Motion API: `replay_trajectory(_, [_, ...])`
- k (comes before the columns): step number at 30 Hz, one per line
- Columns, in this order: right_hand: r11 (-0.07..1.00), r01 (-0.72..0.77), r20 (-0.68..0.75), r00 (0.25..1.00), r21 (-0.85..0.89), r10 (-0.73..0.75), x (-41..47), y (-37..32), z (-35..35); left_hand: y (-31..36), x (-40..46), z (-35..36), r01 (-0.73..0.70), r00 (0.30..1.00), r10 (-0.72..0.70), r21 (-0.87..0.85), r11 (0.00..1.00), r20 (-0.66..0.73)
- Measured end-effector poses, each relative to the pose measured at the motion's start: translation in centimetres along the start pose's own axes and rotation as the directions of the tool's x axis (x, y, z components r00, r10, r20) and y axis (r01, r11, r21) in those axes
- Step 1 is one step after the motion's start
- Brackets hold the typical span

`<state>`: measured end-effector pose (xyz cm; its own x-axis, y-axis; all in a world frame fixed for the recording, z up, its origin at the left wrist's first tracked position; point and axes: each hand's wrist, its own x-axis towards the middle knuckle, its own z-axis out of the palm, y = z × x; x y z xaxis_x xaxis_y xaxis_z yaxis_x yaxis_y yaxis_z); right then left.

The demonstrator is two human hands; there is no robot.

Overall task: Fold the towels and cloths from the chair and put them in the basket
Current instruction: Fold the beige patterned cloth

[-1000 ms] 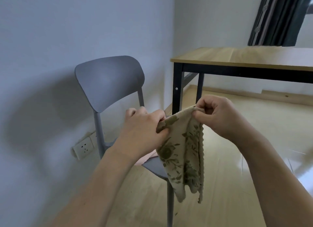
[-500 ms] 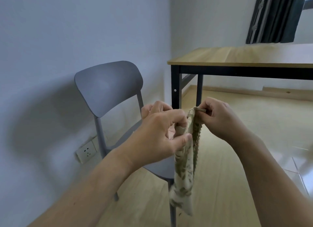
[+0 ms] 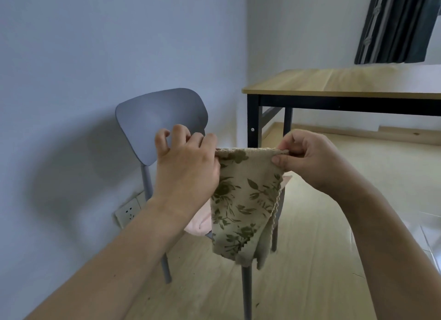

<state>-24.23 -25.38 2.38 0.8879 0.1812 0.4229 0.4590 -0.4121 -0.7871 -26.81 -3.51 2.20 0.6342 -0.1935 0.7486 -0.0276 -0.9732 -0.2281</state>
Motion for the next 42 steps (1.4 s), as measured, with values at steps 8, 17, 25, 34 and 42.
replay_trajectory(8, [0.952,-0.17,0.259,0.936,-0.256,0.237,0.6,0.2,-0.3,1.3,1.5,0.0,-0.09,0.93,0.057,0.074,0.993,0.363])
replay_trajectory(17, [0.974,0.053,-0.322,0.939,-0.221,-0.124,2.3,1.1,1.6,1.6,4.8,2.7,0.13,0.983,-0.1,-0.198,0.972,0.156])
replay_trajectory(25, [0.904,0.324,-0.405,0.814,-0.279,-0.417,2.8,2.2,2.0,-0.3,3.6,2.3,0.018,0.984,-0.099,-0.468,0.884,-0.149])
replay_trajectory(34, [0.853,-0.173,0.469,0.773,-0.493,0.428,1.6,5.6,3.7,0.8,-3.4,6.6,0.519,0.376,0.371,-0.525,0.675,0.849])
replay_trajectory(42, [0.753,-0.284,0.472,0.636,-0.593,0.611,1.9,9.6,6.8,0.8,-5.1,11.6,0.722,0.27,0.204,-0.338,0.603,0.941])
